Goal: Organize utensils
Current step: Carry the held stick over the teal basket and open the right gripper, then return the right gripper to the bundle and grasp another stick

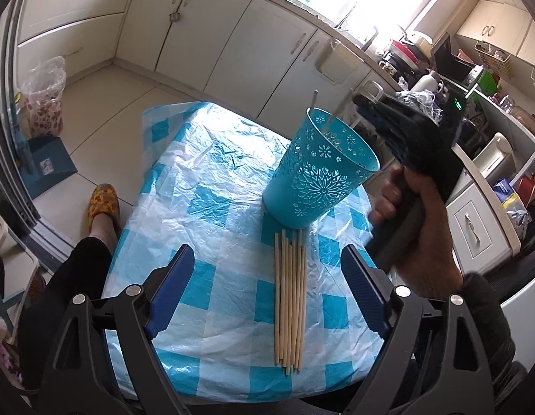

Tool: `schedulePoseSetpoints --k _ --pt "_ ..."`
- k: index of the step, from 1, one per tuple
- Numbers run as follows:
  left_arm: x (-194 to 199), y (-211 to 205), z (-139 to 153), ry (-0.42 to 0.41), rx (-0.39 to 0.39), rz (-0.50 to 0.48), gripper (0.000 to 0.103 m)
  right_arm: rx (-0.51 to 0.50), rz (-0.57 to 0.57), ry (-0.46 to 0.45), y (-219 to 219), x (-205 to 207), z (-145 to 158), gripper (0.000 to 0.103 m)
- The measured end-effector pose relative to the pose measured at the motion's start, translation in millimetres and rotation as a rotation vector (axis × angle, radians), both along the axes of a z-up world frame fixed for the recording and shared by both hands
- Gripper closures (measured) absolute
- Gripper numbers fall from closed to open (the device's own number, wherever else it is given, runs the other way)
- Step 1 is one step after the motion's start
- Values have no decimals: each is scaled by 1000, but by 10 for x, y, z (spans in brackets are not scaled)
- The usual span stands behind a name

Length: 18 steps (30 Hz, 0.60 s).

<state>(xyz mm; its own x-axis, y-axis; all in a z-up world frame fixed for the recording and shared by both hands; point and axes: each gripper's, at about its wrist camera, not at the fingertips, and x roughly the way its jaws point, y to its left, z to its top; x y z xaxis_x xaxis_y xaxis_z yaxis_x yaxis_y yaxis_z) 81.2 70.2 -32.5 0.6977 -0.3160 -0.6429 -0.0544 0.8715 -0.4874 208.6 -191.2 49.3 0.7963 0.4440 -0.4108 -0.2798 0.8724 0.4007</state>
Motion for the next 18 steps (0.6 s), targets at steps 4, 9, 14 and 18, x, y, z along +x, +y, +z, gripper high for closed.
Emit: schedulePoseSetpoints --k 4,9,14,18 --pt "-20 28 24 -6 13 6 20 14 -9 -19 -164 -488 67 73" --pt "-46 27 -40 8 33 10 19 -117 5 136 -185 -1092 -346 67" --pt "-54 -87 -164 44 70 -14 19 -200 32 369 -85 -1211 -1071 79" --pt "-94 -151 -238 69 93 -28 19 -222 11 423 -9 -1099 -1295 84"
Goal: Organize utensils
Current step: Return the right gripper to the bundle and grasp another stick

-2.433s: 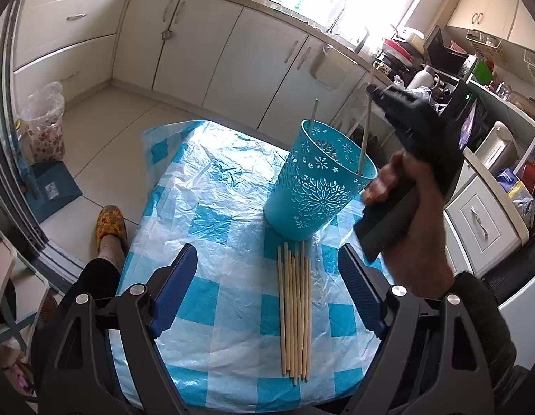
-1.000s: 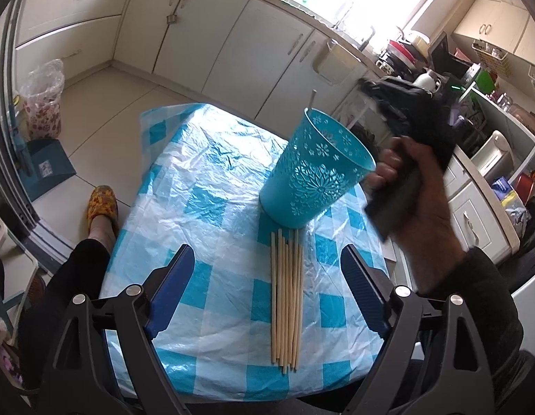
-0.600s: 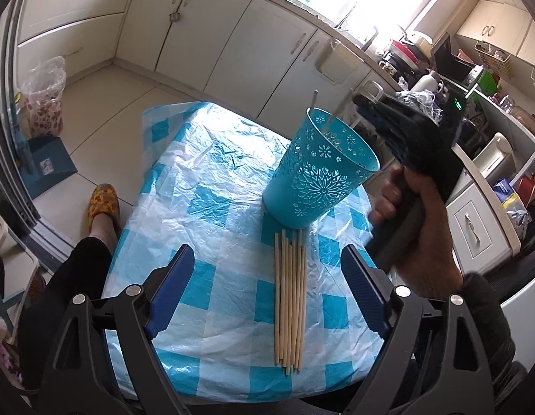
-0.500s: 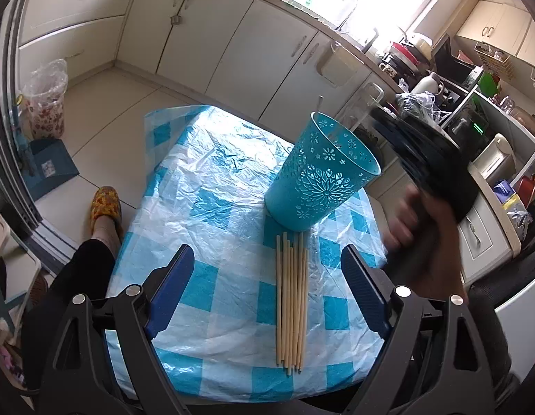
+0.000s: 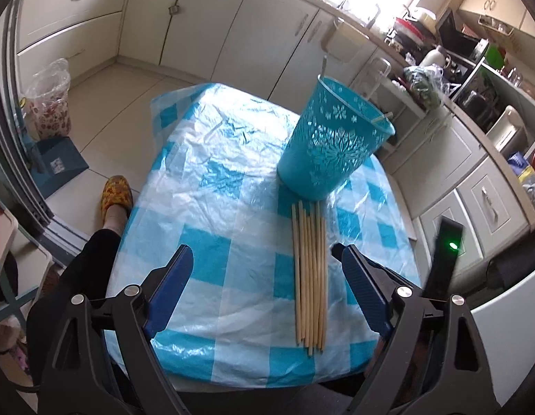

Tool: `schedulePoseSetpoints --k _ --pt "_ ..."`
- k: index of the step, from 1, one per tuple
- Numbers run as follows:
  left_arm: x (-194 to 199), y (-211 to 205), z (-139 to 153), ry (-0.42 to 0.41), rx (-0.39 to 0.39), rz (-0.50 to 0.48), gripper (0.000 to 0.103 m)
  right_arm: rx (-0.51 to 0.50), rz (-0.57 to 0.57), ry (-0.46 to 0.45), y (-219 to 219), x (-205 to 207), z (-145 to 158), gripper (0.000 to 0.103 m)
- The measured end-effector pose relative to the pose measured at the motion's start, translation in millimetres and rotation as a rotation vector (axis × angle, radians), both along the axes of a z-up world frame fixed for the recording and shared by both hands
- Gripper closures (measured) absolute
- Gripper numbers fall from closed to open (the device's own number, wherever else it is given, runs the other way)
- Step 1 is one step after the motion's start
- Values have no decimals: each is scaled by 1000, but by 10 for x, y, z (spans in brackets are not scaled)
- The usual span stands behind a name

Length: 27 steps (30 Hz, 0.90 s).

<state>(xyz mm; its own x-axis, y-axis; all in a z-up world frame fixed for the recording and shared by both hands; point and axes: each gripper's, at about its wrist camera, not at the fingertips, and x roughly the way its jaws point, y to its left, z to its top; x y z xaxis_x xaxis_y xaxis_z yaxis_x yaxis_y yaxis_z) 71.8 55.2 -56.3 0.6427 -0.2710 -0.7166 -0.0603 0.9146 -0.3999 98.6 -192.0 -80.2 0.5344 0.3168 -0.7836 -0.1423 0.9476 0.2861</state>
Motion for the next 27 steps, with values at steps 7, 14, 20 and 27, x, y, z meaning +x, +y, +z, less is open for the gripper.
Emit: schedulePoseSetpoints --k 7,14,20,27 --pt "83 -49 -145 40 49 -20 19 -70 13 21 46 54 -51 91" --pt "229 -201 -306 76 97 -41 19 -100 54 19 40 -16 -75 91" --pt "321 -360 -363 82 149 -63 19 -129 85 49 -35 -141 -81 94" --pt "538 -588 -554 105 213 -92 19 -18 21 42 -388 -299 -118 96"
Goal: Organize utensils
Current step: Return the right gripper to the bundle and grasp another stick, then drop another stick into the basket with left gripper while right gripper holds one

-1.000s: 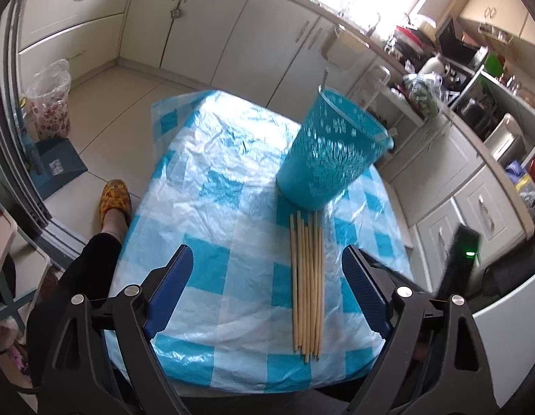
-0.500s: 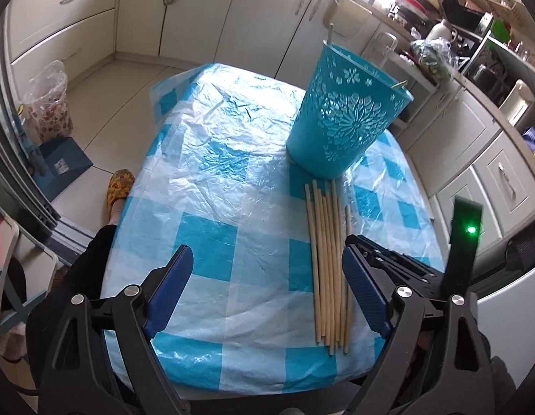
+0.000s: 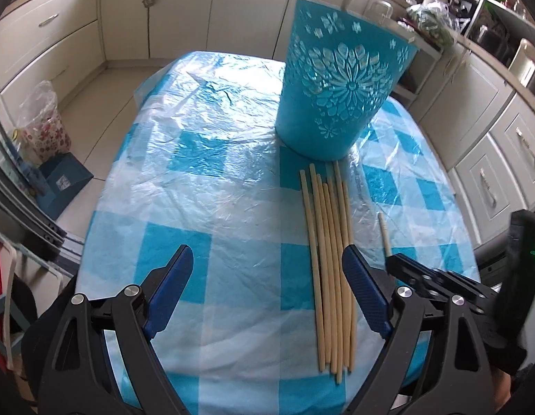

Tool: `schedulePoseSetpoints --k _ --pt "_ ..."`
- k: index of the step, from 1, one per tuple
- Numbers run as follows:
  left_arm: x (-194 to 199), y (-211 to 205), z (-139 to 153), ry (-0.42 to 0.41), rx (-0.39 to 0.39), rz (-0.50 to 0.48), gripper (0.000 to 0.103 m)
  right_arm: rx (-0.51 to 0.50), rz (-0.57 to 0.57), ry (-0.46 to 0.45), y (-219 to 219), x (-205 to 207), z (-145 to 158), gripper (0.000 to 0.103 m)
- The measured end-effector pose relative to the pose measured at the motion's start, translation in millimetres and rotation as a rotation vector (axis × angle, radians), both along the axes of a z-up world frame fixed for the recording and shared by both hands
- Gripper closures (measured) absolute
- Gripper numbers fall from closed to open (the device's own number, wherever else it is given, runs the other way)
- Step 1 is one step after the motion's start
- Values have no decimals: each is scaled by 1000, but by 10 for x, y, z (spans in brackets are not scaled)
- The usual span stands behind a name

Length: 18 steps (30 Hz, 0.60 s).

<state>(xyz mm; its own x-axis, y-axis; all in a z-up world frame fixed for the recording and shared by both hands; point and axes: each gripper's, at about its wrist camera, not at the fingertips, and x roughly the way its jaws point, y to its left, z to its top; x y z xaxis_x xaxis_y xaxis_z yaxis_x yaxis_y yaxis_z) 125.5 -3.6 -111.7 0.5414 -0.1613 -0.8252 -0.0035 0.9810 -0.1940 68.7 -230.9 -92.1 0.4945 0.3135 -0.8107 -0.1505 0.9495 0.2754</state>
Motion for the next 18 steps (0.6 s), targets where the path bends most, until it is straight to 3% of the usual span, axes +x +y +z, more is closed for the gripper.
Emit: schedulePoseSetpoints --k 10,18 --pt "343 -145 -297 43 70 5 19 54 -13 -27 -93 9 -5 96" --pt "547 -250 -328 32 122 -1 19 68 -9 -29 -93 18 -8 96"
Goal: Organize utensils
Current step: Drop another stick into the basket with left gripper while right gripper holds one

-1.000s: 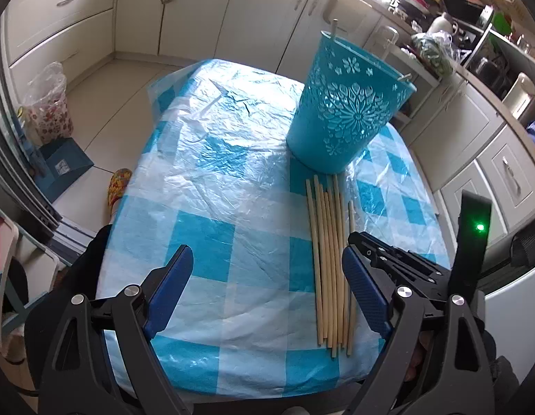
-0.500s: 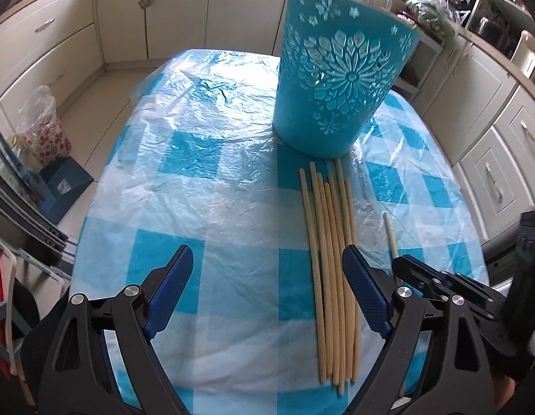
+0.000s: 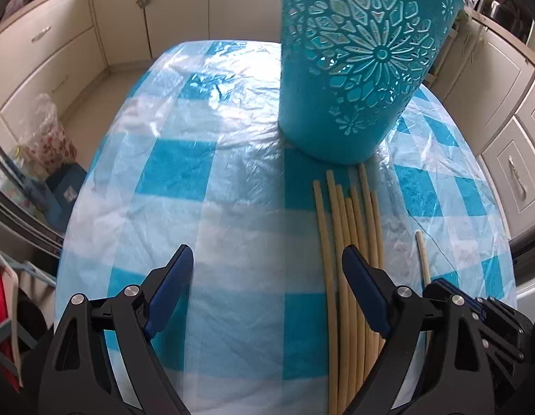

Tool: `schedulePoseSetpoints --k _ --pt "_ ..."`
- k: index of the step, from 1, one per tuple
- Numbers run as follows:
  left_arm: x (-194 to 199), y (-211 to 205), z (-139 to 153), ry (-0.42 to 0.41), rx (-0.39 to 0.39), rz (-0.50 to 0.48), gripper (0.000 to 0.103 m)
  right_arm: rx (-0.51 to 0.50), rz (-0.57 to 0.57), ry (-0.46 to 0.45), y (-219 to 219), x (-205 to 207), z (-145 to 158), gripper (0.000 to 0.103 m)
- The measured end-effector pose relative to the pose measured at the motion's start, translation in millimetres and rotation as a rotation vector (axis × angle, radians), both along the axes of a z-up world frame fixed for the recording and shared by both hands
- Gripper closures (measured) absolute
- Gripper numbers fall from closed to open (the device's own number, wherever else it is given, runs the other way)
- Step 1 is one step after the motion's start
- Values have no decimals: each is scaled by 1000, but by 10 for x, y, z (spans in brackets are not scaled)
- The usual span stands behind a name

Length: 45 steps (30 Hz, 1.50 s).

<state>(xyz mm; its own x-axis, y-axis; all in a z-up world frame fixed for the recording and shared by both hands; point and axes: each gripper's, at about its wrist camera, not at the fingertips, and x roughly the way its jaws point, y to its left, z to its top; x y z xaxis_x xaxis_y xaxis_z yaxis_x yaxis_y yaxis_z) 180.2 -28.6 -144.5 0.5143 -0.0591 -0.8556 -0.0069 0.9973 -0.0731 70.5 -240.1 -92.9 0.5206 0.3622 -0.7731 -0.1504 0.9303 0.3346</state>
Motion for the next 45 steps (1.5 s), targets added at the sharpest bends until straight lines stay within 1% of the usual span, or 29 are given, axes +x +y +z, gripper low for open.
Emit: schedulePoseSetpoints --k 3,4,6,7,9,10,11,13,14,15,16,17,18,19,20,21,22,23,24,26,27,28,30,32,35,38,39,41,45 --pt "66 -58 -16 -7 63 -5 19 10 0 2 -20 7 -4 96" --pt "93 -79 -26 -10 87 -8 21 13 -1 3 -19 3 -5 96" --pt "135 -111 -50 -17 134 -18 28 15 -1 3 -22 0 -4 96" --pt "157 -123 -56 -25 131 -29 30 16 -1 3 -22 -1 -5 96" --pt "178 -148 -40 -26 126 -49 39 16 -2 5 -20 2 -11 96" --pt "190 -179 -34 -27 124 -67 45 16 -2 4 -19 4 -12 96" --pt "202 -202 -30 -27 122 -80 49 14 -2 4 -16 7 -15 96" --pt "213 -251 -15 -28 104 -114 69 12 -2 2 -20 11 -14 96" --pt "220 -275 -12 -28 93 -136 81 11 -2 1 -19 17 -16 96" --pt "232 -289 -3 -24 72 -166 86 12 -2 0 -19 19 -16 95" --pt "241 -283 3 -16 59 -177 95 13 -3 -1 -16 22 -15 95" --pt "268 -239 4 10 9 -190 99 14 -4 -2 -15 22 -11 95" --pt "282 -180 24 45 -67 -199 99 15 -5 -3 -13 22 -13 95" --pt "254 -91 117 58 -140 -197 99 18 -6 -3 -16 23 -15 95" --pt "221 -60 202 42 -151 -201 99 22 -7 -3 -20 24 -18 95" --pt "154 -13 361 14 -183 -213 99 25 -8 -2 -25 22 -18 95" --pt "68 60 574 -22 -249 -222 99 30 -10 -1 -31 22 -21 95" --pt "-15 113 782 -62 -292 -230 99 32 -12 0 -34 21 -24 95" --pt "-105 175 1065 -130 -321 -243 99 36 -15 0 -38 20 -26 95" --pt "-182 230 1477 -247 -338 -259 99 38 -19 0 -40 15 -26 95" --pt "-167 249 1671 -304 -335 -258 99 37 -20 -1 -37 11 -24 94" --pt "-136 260 1895 -378 -330 -250 99 36 -20 -2 -33 9 -24 94" --pt "-50 252 2188 -498 -308 -217 99 38 -21 -4 -37 5 -27 94" --pt "79 222 2388 -577 -303 -177 99 42 -21 -4 -44 3 -27 94" --pt "283 140 2555 -710 -249 -90 99 43 -23 -4 -43 8 -23 94" --pt "540 103 2561 -794 -182 15 99 47 -22 -2 -50 7 -25 94" --pt "645 80 2513 -806 -162 43 99 49 -22 0 -49 10 -23 94" --pt "738 52 2435 -804 -134 74 99 53 -22 4 -54 26 -17 94" --pt "854 -34 2226 -807 -79 109 99 73 -27 12 -70 52 -26 94"
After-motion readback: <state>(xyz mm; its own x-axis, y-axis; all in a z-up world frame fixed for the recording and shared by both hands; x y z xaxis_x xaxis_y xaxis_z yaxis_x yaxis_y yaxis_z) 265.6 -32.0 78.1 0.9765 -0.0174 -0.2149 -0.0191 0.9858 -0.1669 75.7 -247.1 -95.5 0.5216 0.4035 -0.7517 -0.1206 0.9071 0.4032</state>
